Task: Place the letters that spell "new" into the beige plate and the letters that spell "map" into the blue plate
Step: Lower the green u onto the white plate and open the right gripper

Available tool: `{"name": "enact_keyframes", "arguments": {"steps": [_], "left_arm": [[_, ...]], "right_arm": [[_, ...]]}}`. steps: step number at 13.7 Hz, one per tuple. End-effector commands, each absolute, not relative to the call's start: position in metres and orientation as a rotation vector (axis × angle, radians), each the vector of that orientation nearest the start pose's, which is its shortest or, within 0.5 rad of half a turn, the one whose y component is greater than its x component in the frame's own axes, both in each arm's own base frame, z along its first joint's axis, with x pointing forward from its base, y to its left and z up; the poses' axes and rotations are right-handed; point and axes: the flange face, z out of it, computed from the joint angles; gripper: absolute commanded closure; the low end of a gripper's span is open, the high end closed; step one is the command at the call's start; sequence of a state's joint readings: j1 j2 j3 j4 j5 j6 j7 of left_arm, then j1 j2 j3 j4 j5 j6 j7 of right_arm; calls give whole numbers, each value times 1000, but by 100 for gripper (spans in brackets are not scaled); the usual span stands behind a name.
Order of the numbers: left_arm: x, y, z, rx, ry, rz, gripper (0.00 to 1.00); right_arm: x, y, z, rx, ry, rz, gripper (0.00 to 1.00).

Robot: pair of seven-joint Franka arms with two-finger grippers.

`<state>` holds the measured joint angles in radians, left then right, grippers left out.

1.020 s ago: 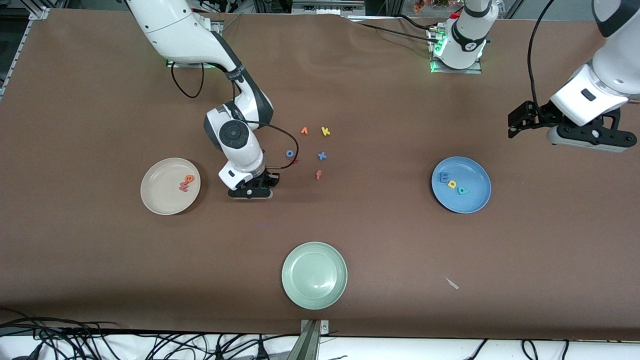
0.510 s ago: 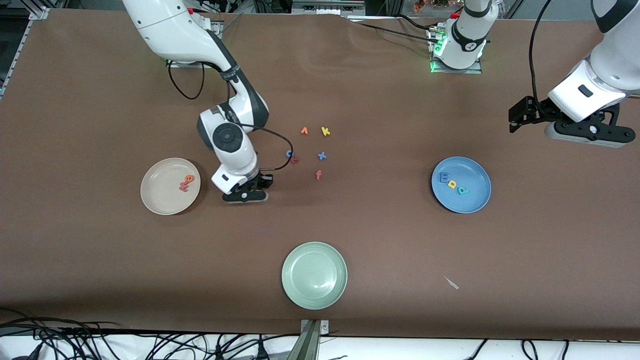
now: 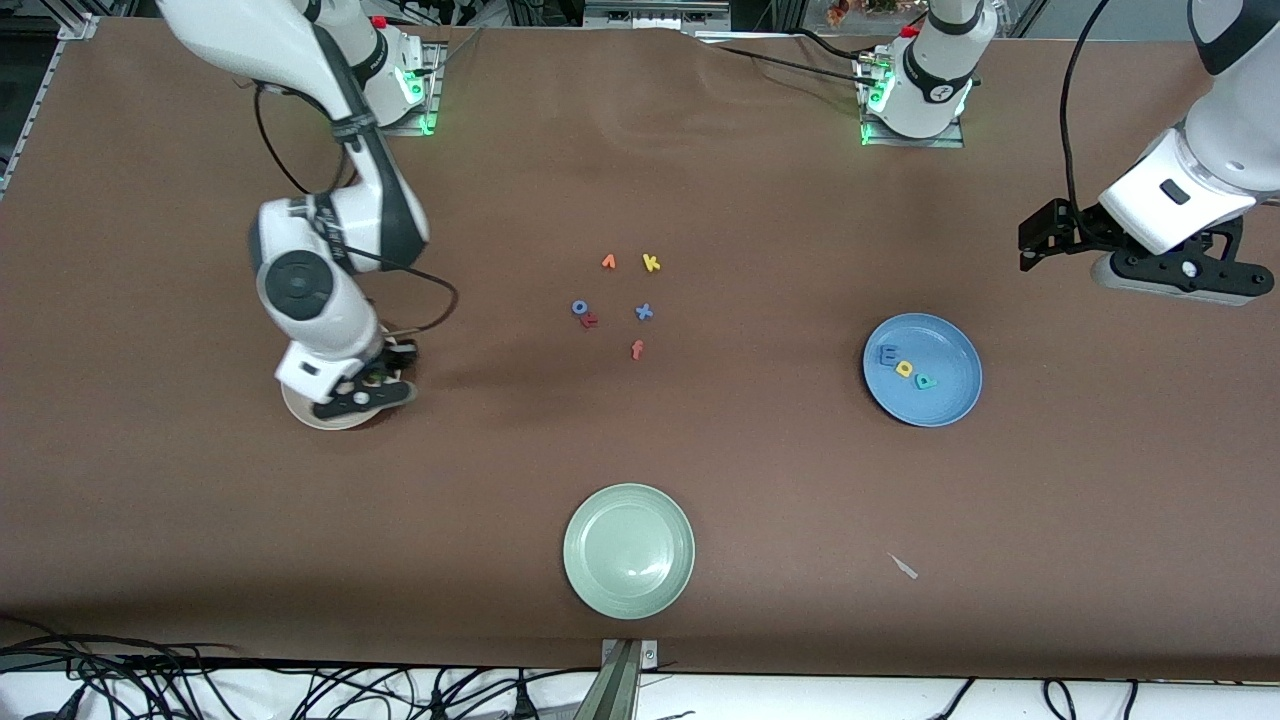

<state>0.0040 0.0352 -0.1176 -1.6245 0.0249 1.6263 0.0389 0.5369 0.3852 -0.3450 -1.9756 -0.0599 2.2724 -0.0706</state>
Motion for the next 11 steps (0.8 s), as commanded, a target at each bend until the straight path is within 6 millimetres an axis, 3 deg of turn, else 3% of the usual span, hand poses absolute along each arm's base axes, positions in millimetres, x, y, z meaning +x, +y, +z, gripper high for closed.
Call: {"name": "enact_keyframes", "arguments": {"steps": [1, 2, 4, 7, 11], "left_arm": [[570, -61, 591, -3115, 222, 58, 0], [570, -62, 591, -3115, 224, 58, 0], [570, -63, 591, -3115, 229, 58, 0], [570, -64, 591, -3114, 231, 58, 0], [569, -65, 590, -3114, 234, 60, 0]], "right_arm": [[553, 68, 276, -3225, -597, 90, 72], [548, 57, 270, -3226, -602, 84, 66], [549, 54, 274, -3227, -583, 71, 26], [568, 69, 307, -3193, -516, 75, 21], [596, 103, 356, -3188, -430, 111, 14]]}}
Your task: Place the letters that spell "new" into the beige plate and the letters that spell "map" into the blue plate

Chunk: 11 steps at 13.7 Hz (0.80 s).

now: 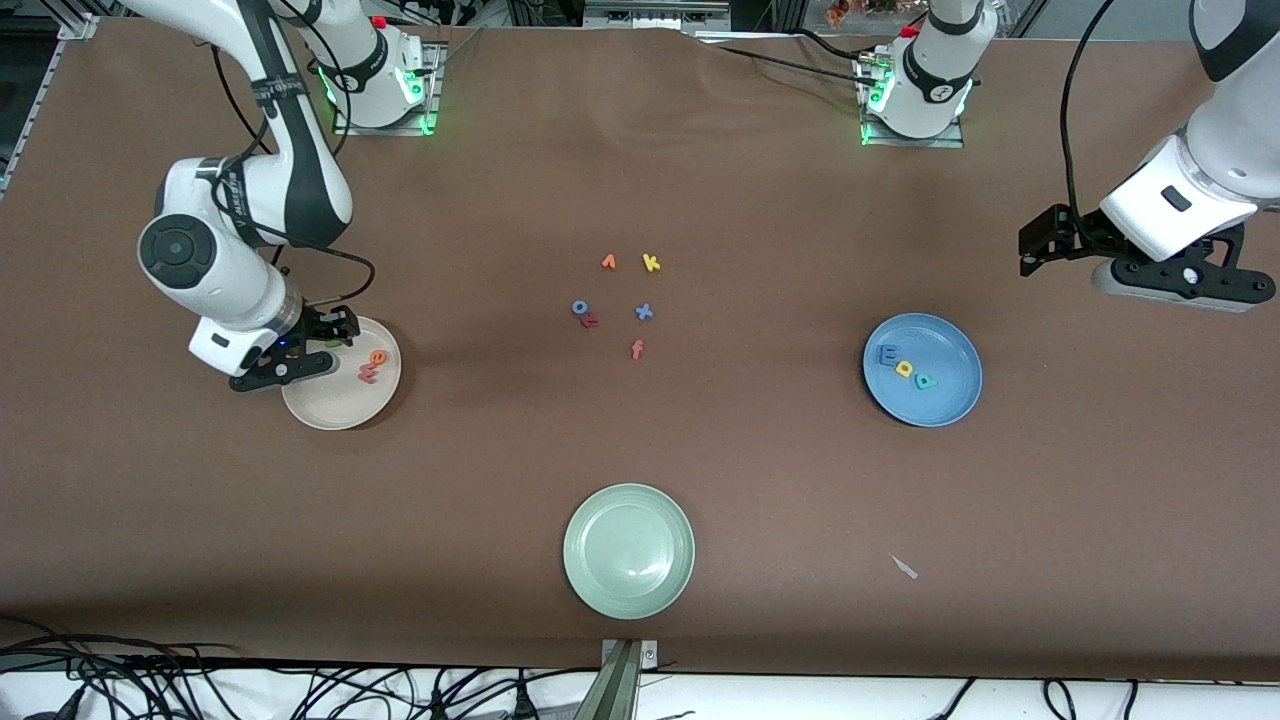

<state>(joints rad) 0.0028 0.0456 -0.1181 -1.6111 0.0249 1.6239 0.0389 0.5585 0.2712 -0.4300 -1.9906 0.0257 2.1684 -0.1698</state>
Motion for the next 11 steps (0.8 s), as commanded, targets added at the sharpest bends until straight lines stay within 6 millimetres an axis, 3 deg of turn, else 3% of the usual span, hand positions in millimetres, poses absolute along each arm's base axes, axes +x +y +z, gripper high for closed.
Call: {"name": "enact_keyframes", "arguments": {"steps": [1, 4, 11], "left_arm": [[569, -64, 590, -3114, 229, 63, 0], [569, -66, 590, -3114, 231, 63, 0], [566, -65, 589, -3112, 226, 106, 0]], "right_arm": [[600, 108, 364, -3190, -420, 86, 14], [609, 128, 394, -3182, -425, 28, 1], [621, 144, 482, -3176, -447, 60, 0]]}}
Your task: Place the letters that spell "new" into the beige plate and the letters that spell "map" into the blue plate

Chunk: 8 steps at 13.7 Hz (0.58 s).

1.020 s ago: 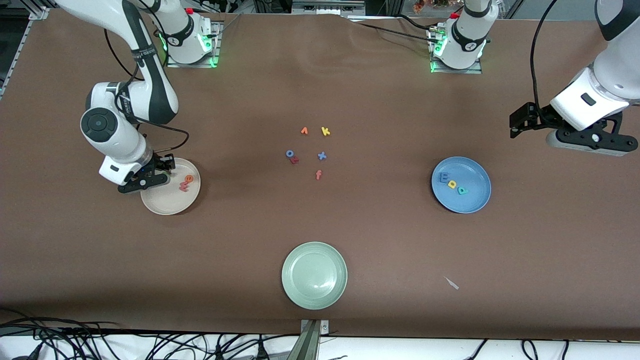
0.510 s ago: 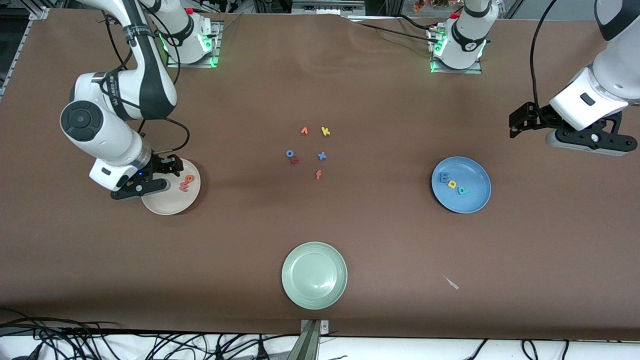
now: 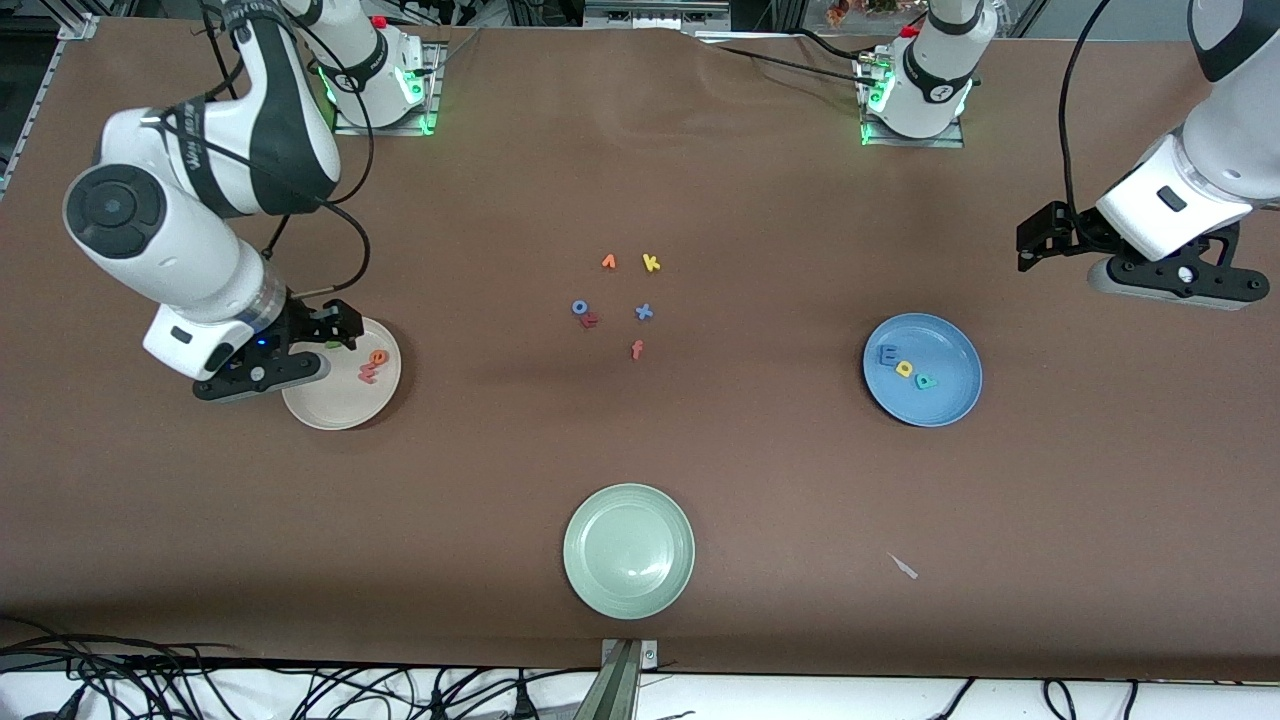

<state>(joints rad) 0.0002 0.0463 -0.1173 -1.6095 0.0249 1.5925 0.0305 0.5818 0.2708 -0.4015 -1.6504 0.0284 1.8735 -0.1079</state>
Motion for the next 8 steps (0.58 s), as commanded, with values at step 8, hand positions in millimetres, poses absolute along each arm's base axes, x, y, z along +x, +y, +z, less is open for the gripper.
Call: {"name": "enact_keyframes", "arguments": {"steps": [8], "left_arm": [[567, -59, 592, -3113, 223, 94, 0]], "right_arm": [[590, 116, 539, -3122, -413, 131, 0]]}}
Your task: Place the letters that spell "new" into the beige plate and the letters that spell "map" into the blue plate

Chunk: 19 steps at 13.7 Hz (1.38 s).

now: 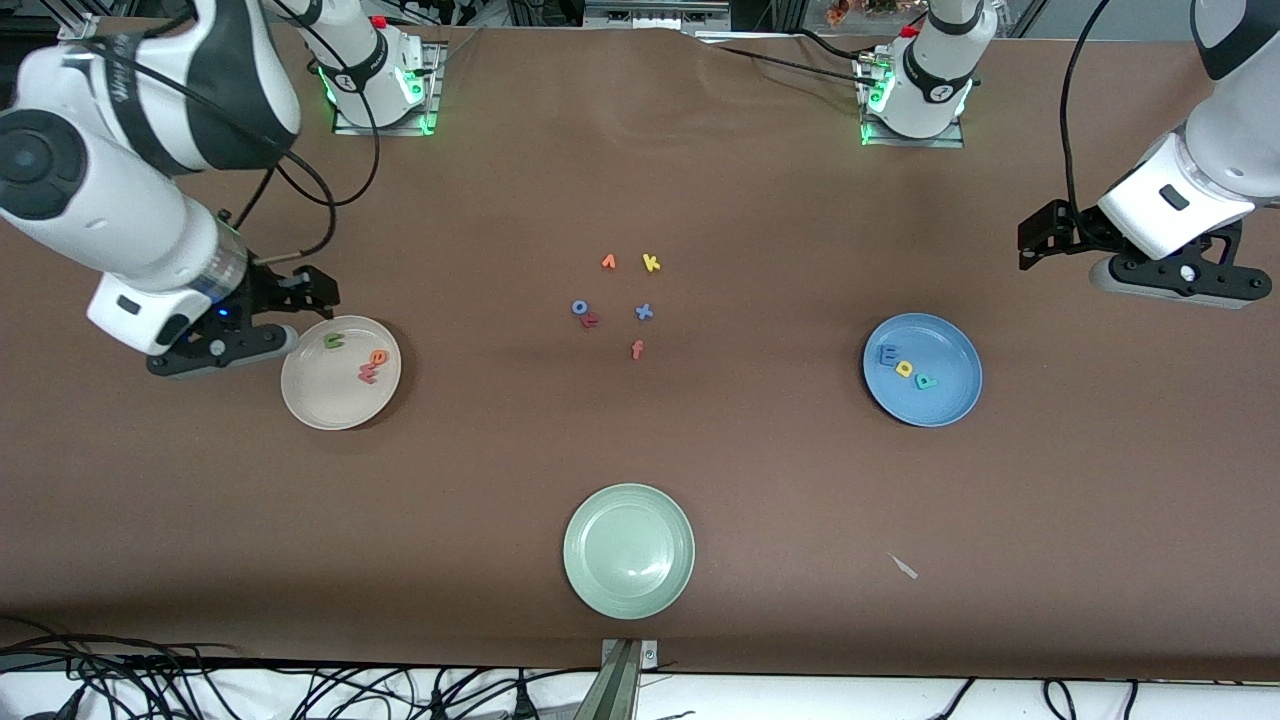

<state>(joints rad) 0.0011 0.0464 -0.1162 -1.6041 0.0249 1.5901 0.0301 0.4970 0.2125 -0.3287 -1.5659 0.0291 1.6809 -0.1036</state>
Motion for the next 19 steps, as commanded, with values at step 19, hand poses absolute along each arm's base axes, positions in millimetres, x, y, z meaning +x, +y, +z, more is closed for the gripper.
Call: {"name": "enact_keyframes", "arguments": {"steps": [19], "left_arm": [[567, -65, 599, -3112, 240, 70, 0]], "right_arm": [[564, 51, 578, -3166, -286, 124, 0]]}}
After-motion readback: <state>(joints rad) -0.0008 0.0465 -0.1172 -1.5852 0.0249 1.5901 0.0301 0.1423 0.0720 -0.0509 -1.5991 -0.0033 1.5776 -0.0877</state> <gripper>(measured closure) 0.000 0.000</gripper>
